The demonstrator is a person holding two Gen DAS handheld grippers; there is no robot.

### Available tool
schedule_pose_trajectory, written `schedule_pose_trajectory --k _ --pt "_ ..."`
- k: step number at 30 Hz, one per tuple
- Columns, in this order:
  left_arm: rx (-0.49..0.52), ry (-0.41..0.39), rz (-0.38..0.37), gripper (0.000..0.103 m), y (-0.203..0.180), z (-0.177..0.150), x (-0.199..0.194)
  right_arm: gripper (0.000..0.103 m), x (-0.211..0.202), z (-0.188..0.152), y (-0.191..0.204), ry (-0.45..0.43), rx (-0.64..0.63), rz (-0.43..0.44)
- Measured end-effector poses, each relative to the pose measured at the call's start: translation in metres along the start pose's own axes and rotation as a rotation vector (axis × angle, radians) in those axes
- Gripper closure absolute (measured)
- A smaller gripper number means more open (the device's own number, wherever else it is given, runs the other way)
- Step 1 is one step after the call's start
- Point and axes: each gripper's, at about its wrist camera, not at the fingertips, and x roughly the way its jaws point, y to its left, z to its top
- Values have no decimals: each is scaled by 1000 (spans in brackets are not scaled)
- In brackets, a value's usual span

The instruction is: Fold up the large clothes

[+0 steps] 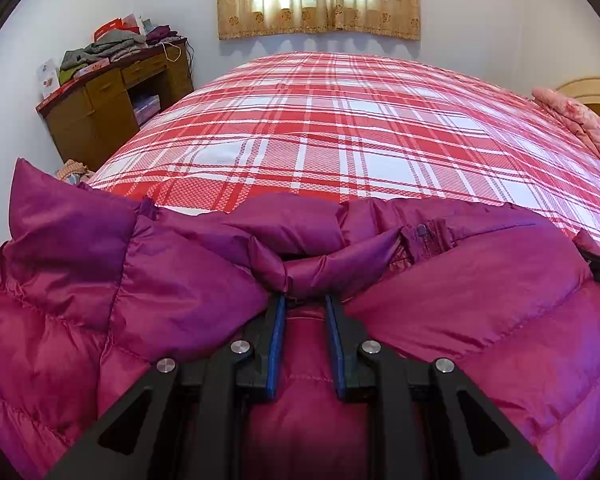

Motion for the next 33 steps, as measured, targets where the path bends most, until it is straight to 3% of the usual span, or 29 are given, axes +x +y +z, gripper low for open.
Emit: schedule_pose_trajectory --k 6,10,12,13,16,19,22,25,29,33 --pt "10 11 -46 82 15 0 -24 39 -2 -1 -6 -10 -6 -9" --pt "2 -88 53 82 53 -11 -74 40 -3 0 -5 -7 -16 -29" --pt "-7 -89 131 82 73 -17 -83 68 -20 0 3 -52 -47 -51" --pt "-16 -81 161 82 83 -19 -84 71 -41 -1 11 -110 -69 -56" --pt "-63 -74 182 82 104 -24 -79 70 -85 -9 38 -190 -130 26" --pt "-83 -50 223 82 102 -26 -66 70 -105 -20 77 -174 -187 136" --pt "-32 -46 298 82 87 -32 -55 70 -96 -36 118 -116 -237 219" --pt "17 -48 344 82 80 -39 -49 71 -71 -59 152 -79 -323 206" --pt "20 -42 326 82 81 -40 -43 74 -45 -77 150 -64 -316 181" --pt "59 -27 373 81 73 -41 -34 74 -40 -76 154 -68 -344 152"
